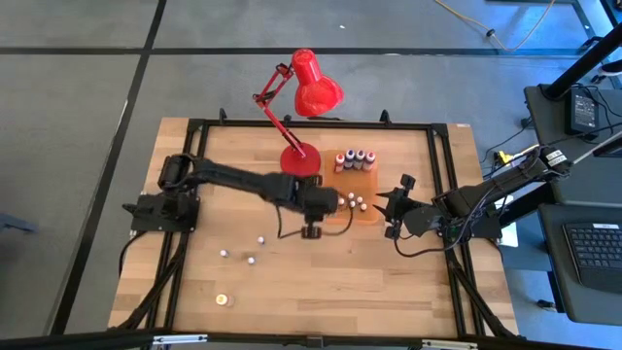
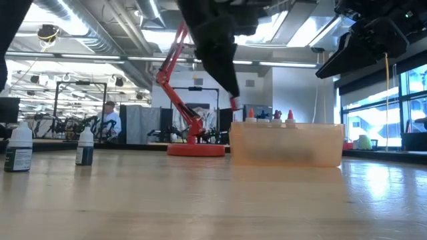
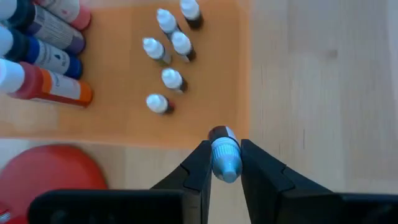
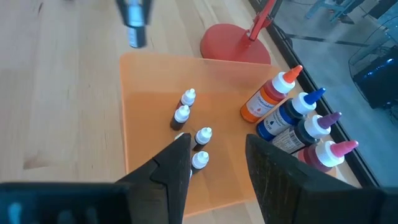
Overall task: Pick & Place food coloring
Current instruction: Put the small red food coloring bottle into the orange bin
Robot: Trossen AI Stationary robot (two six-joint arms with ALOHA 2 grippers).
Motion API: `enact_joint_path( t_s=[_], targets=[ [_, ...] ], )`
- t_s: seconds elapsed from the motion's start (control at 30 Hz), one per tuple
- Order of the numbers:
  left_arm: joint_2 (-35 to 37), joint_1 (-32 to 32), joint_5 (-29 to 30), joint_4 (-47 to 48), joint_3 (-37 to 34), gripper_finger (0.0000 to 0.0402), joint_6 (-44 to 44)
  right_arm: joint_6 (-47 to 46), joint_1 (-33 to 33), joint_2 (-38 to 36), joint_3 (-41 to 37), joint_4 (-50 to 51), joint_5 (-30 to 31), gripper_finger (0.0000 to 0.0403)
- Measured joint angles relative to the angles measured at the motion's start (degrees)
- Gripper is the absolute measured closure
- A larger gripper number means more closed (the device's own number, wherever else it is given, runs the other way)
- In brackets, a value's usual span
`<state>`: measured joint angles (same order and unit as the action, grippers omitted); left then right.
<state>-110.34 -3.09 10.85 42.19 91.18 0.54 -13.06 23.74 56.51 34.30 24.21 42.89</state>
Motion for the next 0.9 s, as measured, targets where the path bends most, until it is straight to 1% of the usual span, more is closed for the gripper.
enact_joint_path(
  t_s=[0.1,0.27,0.37,0.47,0.53,0.67,0.77,0.9],
  targets=[
    [-0.10,3.42,-4.06,-1.87,0.00,0.0340,1.05,0.04,0.01,0.00,0.00,0.12,0.00,0.0248],
    [-0.26,6.39,-4.55,-3.02,0.00,0.0340,0.03,0.07,-0.01,0.00,0.00,0.61,0.00,0.0248],
    [-0.28,6.49,-4.95,-4.89,0.00,0.0340,-0.71,0.09,-0.01,0.00,0.00,0.61,0.00,0.0248],
    [-0.28,6.35,-7.09,-6.35,0.00,0.0340,-1.77,0.17,-0.01,0.00,0.00,0.60,0.02,0.0248],
    [-0.52,6.13,-7.46,-6.34,0.00,0.0340,-1.78,0.22,0.01,0.00,-0.02,0.59,0.02,0.0248],
    [-2.72,5.74,-7.74,-6.48,-0.04,0.0340,-1.79,0.26,-0.01,-0.02,-0.02,0.59,0.06,0.0248],
    [-4.68,5.76,-9.71,-6.33,-0.04,0.0340,-1.81,0.26,0.00,-0.04,-0.02,0.57,0.19,0.0248],
    [-6.06,5.76,-10.02,-6.03,-0.04,0.0340,-1.81,0.26,-0.01,-0.04,-0.02,0.57,0.20,0.0248]
  ],
)
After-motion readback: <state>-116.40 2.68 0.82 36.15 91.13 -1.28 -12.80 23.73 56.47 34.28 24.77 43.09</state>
